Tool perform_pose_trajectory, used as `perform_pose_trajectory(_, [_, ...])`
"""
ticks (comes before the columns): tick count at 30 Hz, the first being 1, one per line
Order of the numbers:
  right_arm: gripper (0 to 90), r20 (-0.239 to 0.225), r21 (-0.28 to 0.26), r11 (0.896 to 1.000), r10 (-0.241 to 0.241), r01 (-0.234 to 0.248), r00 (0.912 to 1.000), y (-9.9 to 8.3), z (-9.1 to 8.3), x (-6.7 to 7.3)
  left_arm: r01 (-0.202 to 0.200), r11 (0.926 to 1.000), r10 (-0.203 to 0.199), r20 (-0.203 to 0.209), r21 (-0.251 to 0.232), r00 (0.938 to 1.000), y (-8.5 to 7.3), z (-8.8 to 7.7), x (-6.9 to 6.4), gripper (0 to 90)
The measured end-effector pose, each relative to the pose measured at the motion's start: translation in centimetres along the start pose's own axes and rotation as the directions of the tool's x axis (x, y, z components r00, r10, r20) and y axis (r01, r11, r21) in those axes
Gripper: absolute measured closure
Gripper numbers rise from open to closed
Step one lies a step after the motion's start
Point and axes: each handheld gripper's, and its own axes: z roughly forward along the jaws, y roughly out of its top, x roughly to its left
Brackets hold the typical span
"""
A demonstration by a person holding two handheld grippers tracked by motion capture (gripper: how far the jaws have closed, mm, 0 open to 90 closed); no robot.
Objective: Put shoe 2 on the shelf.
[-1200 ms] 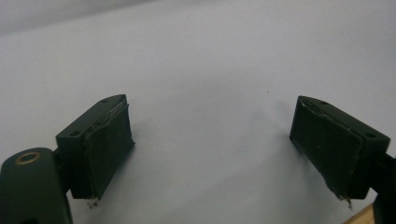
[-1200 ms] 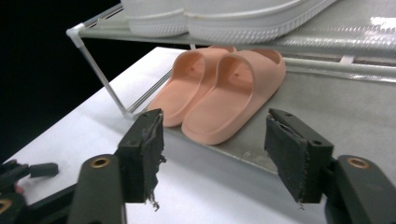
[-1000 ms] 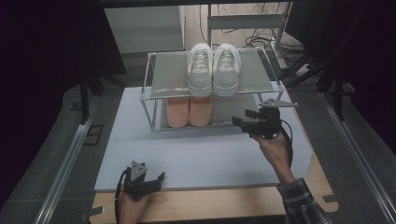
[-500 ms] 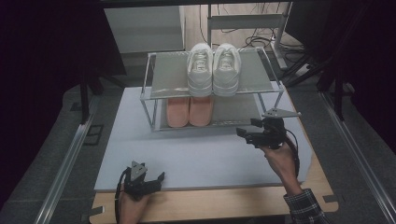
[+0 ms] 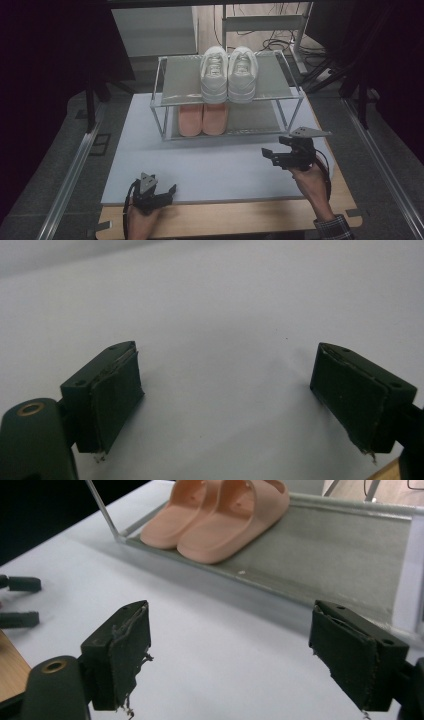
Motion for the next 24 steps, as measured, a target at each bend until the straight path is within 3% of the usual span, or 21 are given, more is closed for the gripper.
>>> perform_pose_trajectory(12, [12.1,0.048,0.028,0.999,-0.048,0.047,0.9977,-3.0,-1.2,-0.1,0.006,1.0000,-0.006,0.000,-0.001,1.0000,0.0,0.0,-0.1,12.9])
perform_pose_trajectory(24, [11.0,0.092,0.076,0.992,-0.104,0.097,0.9904,-5.9,-1.1,0.2,0.005,1.0000,-0.005,-0.001,-0.001,1.0000,0.0,0.0,-0.1,12.9])
